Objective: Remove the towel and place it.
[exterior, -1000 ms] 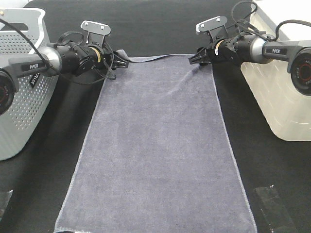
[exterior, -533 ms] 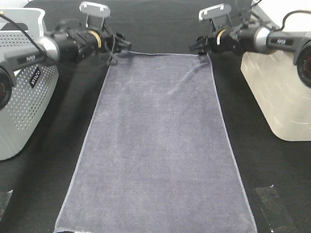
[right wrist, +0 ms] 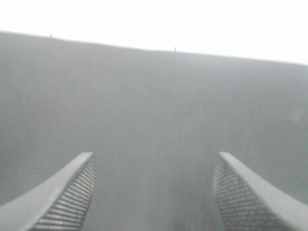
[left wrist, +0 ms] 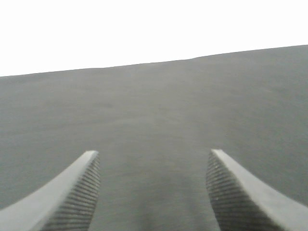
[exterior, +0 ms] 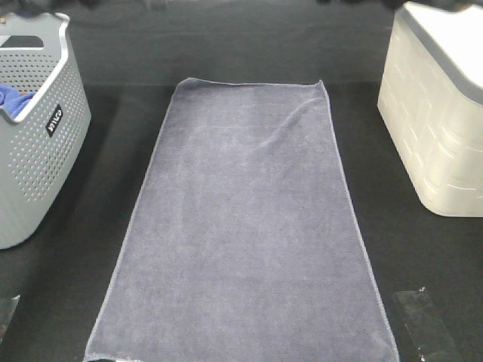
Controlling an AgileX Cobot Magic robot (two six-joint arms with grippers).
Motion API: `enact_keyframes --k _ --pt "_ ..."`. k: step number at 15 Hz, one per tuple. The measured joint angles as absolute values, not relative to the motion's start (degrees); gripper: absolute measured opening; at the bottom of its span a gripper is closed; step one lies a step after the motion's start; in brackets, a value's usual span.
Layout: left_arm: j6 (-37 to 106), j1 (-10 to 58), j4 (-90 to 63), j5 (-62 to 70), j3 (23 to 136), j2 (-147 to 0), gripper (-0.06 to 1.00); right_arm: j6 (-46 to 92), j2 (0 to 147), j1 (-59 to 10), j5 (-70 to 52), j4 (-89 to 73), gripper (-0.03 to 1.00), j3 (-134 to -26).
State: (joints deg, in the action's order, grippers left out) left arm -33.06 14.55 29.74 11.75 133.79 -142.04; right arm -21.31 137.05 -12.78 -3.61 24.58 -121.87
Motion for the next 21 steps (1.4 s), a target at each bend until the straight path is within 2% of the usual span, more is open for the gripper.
enact_keyframes --k 4,8,9,12,15,16,17,19,21 --pt "-27.3 16.6 27.9 32.6 133.9 -133.4 0.62 -21.1 129.8 -15.9 -15.8 24.2 0.66 -121.9" --pt "-14.8 18.1 19.7 59.7 133.9 -126.0 0.62 -16.2 124.2 -18.7 -42.0 22.9 0.66 -121.9" --pt "-12.9 18.1 18.8 68.3 133.9 -123.1 0.62 -11.0 121.6 -19.6 -53.9 18.4 0.66 -121.9" --pt "-10.8 18.1 16.7 69.4 133.9 -119.3 0.62 -7.1 119.5 -19.9 -67.3 11.6 0.66 -121.9" --pt "-7.9 18.1 14.9 69.4 130.7 -114.9 0.62 -6.3 118.7 -19.9 -69.3 10.9 0.66 -121.9" --pt "-6.9 18.3 14.7 69.3 121.3 -108.1 0.62 -5.6 116.8 -19.9 -69.3 8.5 0.66 -121.2" --pt "-6.9 18.3 14.7 69.3 121.3 -108.1 0.62 -5.6 116.8 -19.9 -69.3 8.5 0.66 -121.2" --pt "-6.9 18.3 14.5 69.3 108.9 -100.6 0.62 -4.1 112.7 -19.9 -69.4 4.9 0.66 -117.7" --pt "-8.4 18.3 14.0 69.6 91.9 -89.5 0.62 -3.3 105.0 -19.9 -69.4 2.3 0.66 -109.1"
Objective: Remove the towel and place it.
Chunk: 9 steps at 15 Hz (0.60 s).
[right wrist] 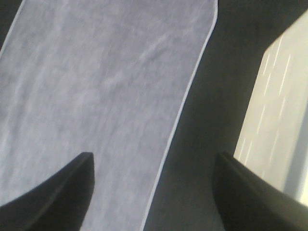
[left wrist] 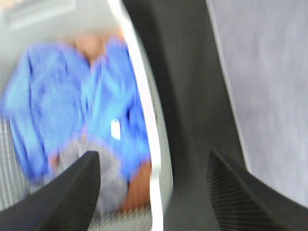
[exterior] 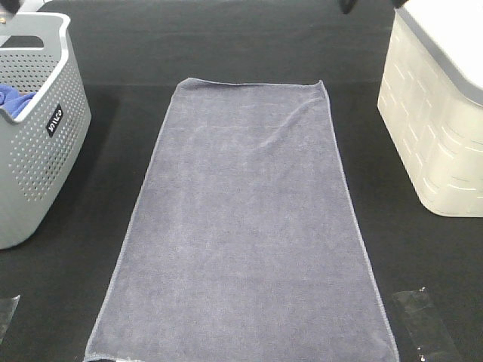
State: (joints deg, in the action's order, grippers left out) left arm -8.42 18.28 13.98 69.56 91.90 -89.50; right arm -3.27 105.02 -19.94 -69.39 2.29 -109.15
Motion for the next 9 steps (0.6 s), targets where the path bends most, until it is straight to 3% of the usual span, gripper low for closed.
enact_keyframes --k 9 --pt "-9.2 18.3 9.7 70.0 49.0 -44.6 0.62 -3.2 68.1 -19.9 -69.6 1.4 0.66 -60.6"
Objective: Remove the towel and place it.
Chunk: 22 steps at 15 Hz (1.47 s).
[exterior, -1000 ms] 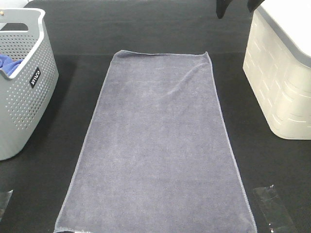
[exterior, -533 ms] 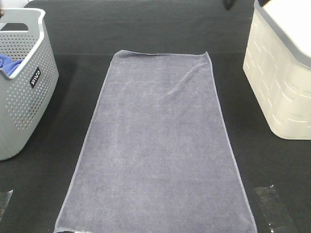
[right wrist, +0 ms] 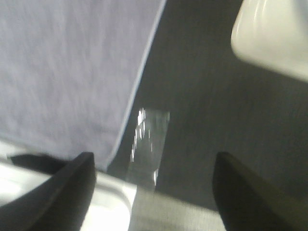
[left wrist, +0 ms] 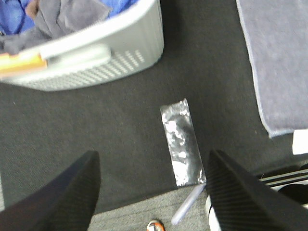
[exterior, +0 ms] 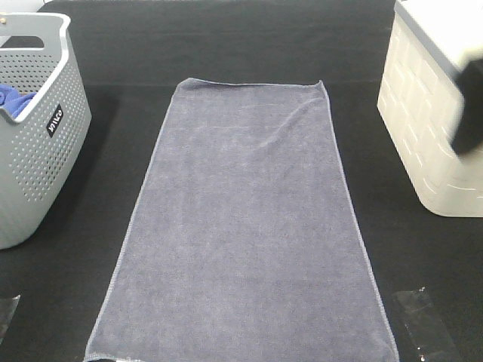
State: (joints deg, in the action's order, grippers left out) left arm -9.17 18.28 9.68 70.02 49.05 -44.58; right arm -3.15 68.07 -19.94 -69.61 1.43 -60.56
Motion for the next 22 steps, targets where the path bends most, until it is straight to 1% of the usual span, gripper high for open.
enact_keyframes --k 4,8,13,16,22 --pt "-4.7 18.3 8.1 70.1 38.2 -25.7 0.62 -3.2 52.7 -19.9 -69.9 1.4 0.66 -42.5" --pt "1.8 18.3 2.6 70.4 32.7 -13.1 0.62 -0.5 35.8 -19.9 -70.0 1.4 0.66 -32.9" --pt "11.3 18.3 -3.7 64.8 31.4 -10.5 0.62 1.2 15.0 -19.9 -68.3 0.6 0.66 -31.6" --pt "12.5 18.3 -5.0 61.1 29.8 -10.5 0.62 1.3 4.5 -19.9 -66.4 0.0 0.66 -31.1" --pt "13.1 18.3 -5.9 60.5 29.7 -10.5 0.62 3.3 2.3 -19.9 -61.4 -0.3 0.66 -28.8"
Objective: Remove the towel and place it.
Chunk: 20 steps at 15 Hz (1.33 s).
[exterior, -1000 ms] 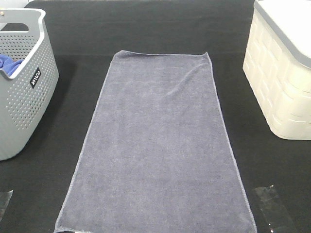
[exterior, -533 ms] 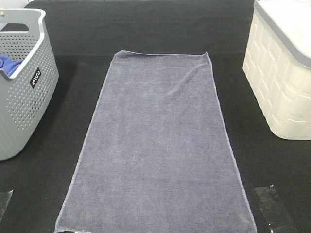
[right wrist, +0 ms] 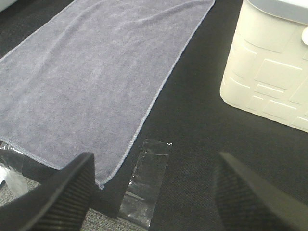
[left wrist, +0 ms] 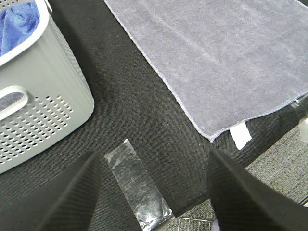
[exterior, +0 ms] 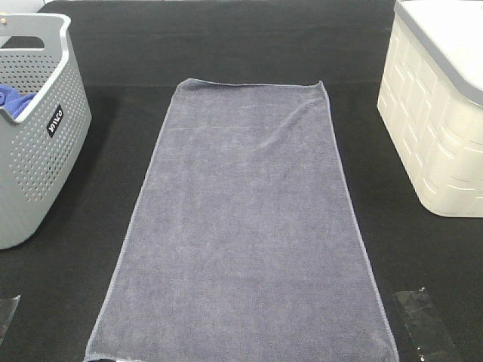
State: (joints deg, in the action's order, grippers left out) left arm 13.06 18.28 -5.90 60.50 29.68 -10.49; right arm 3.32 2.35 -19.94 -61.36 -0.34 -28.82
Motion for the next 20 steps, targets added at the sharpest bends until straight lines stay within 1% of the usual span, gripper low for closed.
enact_keyframes --k 16,17,18,19,20 --pt "13.3 18.1 -6.1 60.5 29.7 -10.2 0.62 3.4 2.3 -19.9 -61.2 -0.3 0.66 -28.8" --pt "13.3 17.0 -6.1 60.5 29.7 -9.6 0.62 3.4 2.3 -19.9 -61.2 -0.4 0.66 -28.8" --pt "13.3 13.2 -6.1 60.5 29.7 -8.8 0.62 3.4 2.3 -18.6 -61.2 -0.4 0.66 -28.8" --pt "13.3 11.6 -6.1 60.5 29.7 -8.4 0.62 3.4 2.3 -16.6 -61.1 -0.4 0.66 -28.8" --pt "13.3 6.9 -6.1 60.5 29.7 -7.6 0.62 3.4 2.3 -14.4 -61.1 -0.4 0.66 -28.8"
